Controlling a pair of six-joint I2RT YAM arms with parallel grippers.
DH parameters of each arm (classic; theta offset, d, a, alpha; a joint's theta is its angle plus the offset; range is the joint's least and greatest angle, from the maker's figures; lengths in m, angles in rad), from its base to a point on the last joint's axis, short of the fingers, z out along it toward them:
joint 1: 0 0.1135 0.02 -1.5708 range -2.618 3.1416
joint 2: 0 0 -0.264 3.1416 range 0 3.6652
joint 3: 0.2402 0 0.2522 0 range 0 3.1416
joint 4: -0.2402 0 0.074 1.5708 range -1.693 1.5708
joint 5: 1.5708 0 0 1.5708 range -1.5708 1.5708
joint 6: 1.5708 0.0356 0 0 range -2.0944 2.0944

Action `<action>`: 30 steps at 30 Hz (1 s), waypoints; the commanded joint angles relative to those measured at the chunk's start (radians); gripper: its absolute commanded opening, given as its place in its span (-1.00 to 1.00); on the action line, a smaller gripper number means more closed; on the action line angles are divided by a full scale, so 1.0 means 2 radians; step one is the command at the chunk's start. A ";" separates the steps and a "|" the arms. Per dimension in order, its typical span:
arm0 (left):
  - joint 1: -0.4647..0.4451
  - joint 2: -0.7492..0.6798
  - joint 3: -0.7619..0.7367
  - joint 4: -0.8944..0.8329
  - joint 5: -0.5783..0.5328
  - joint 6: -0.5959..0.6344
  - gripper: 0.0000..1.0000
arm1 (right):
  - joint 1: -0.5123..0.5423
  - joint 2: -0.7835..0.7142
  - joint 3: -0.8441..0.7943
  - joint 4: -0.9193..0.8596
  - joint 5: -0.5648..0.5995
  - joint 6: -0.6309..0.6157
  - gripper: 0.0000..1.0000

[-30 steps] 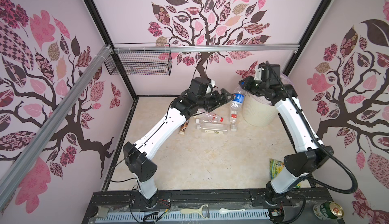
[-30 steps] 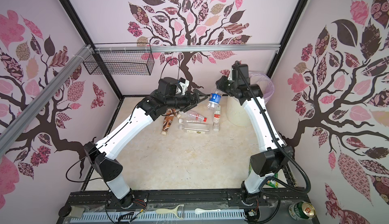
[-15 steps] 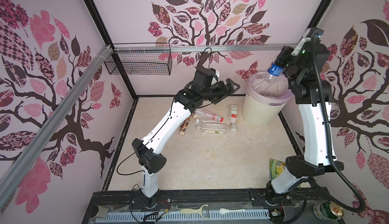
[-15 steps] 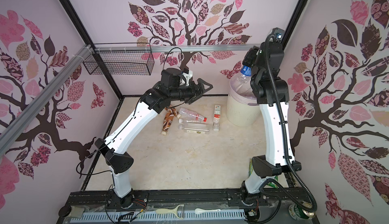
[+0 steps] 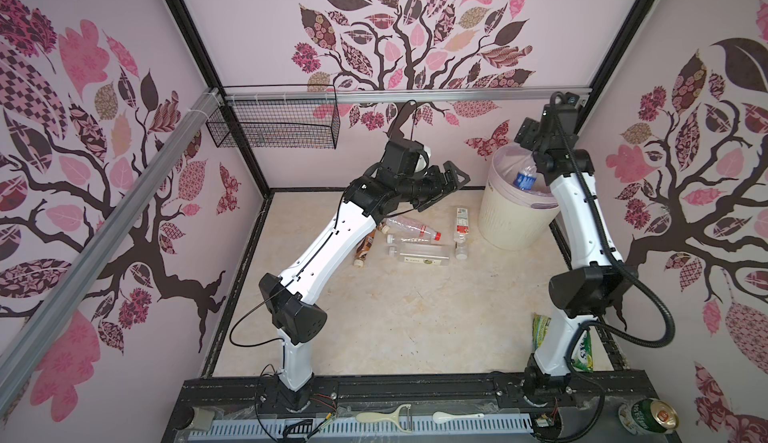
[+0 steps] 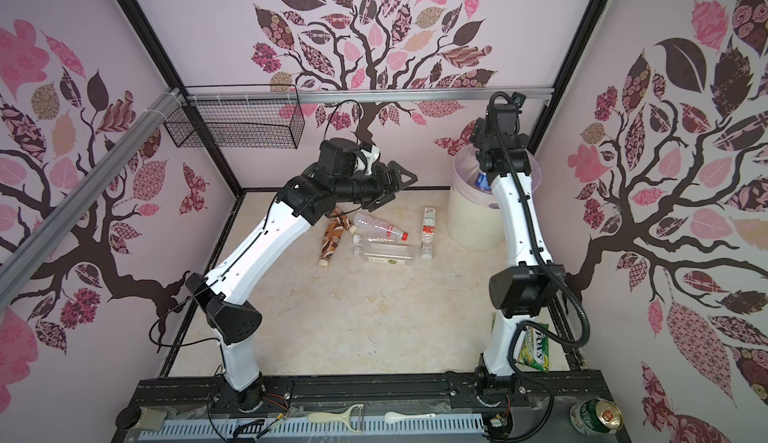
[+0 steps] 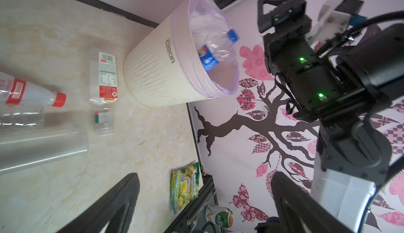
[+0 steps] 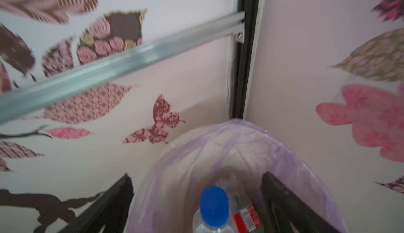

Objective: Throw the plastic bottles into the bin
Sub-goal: 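Carry the Pepsi bottle over the bin with right gripper and open it, then move both grippers back over the bottle pile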

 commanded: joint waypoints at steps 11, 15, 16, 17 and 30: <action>0.033 -0.016 -0.031 -0.084 -0.033 -0.009 0.96 | 0.011 -0.091 0.020 -0.018 -0.068 0.053 0.99; 0.051 -0.021 -0.043 -0.118 -0.050 -0.011 0.96 | 0.050 -0.109 -0.001 -0.025 -0.051 0.039 0.99; 0.057 -0.025 -0.048 -0.129 -0.058 -0.009 0.96 | 0.065 -0.113 -0.008 -0.027 -0.048 0.037 0.99; 0.062 -0.029 -0.055 -0.138 -0.066 -0.010 0.96 | 0.079 -0.115 -0.013 -0.032 -0.047 0.036 0.99; 0.154 -0.085 -0.262 -0.118 -0.087 0.083 0.96 | 0.260 -0.120 -0.115 -0.073 -0.075 0.096 0.99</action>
